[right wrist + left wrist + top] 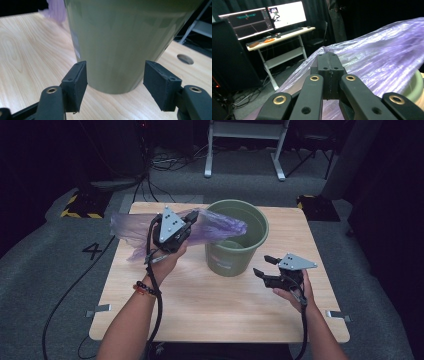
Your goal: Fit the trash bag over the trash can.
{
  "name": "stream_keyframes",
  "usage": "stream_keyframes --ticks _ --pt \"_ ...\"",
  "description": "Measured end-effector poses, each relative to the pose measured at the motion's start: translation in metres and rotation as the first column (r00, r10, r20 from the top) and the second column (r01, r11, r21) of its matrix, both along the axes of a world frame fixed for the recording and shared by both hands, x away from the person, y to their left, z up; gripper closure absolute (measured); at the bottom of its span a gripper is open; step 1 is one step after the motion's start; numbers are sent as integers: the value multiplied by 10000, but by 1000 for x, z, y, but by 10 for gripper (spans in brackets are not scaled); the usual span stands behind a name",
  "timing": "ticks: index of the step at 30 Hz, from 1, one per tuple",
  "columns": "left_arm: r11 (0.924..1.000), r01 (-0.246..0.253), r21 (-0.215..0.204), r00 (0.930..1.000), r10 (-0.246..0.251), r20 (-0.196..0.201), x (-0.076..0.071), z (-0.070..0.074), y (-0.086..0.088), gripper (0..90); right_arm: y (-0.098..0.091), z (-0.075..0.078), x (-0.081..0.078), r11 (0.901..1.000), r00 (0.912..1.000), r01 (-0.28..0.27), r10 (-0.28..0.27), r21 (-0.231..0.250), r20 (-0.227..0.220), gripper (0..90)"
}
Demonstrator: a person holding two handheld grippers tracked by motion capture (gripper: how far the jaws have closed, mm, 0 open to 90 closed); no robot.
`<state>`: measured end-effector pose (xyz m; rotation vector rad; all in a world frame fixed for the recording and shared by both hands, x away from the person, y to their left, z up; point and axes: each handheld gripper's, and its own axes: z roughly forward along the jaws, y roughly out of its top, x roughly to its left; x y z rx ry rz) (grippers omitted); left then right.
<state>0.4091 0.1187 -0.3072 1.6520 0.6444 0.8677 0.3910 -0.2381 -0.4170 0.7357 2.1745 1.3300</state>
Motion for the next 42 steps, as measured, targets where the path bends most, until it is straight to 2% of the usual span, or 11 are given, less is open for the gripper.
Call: stream_keyframes --ticks 10,17,21,24,26,27,31,32,35,38,42 --pt "9995 -4 318 9995 14 -323 19 -10 -30 900 -7 42 -6 9972 9952 -80 7 744 978 372" --pt "9983 103 575 9987 -74 -511 25 -15 -40 900 4 79 -4 9965 9873 -147 14 822 1590 393" --pt "9965 328 768 9983 -289 -515 25 -15 -45 900 12 89 1 9965 9863 -209 74 806 1647 394" --pt "9936 433 1041 9981 -385 -476 23 -16 -52 900 28 102 10 9983 9860 -466 403 351 1616 384" --pt "9928 472 1103 9978 -418 -509 22 -17 -55 900 32 105 13 9981 9866 -516 455 349 1567 385" --pt "9925 504 1116 9976 -448 -526 22 -18 -57 900 44 107 22 9982 9900 -546 573 -241 1293 386" --pt "9921 466 1166 9978 -407 -530 22 -18 -59 900 56 105 35 9954 9933 -489 570 -819 1002 425" --pt "9923 453 1153 9978 -395 -528 22 -19 -59 900 62 104 42 9933 9948 -402 499 -1084 884 516" --pt "9930 510 1064 9974 -453 -552 22 -19 -58 900 67 102 47 9878 9952 -492 611 -1475 767 610" --pt "9935 574 986 9968 -515 -610 21 -19 -56 890 71 98 56 9835 9964 -477 592 -1748 612 831" --pt "9951 625 773 9955 -565 -766 15 -18 -53 710 73 96 61 9805 9976 -302 417 -1943 553 877"
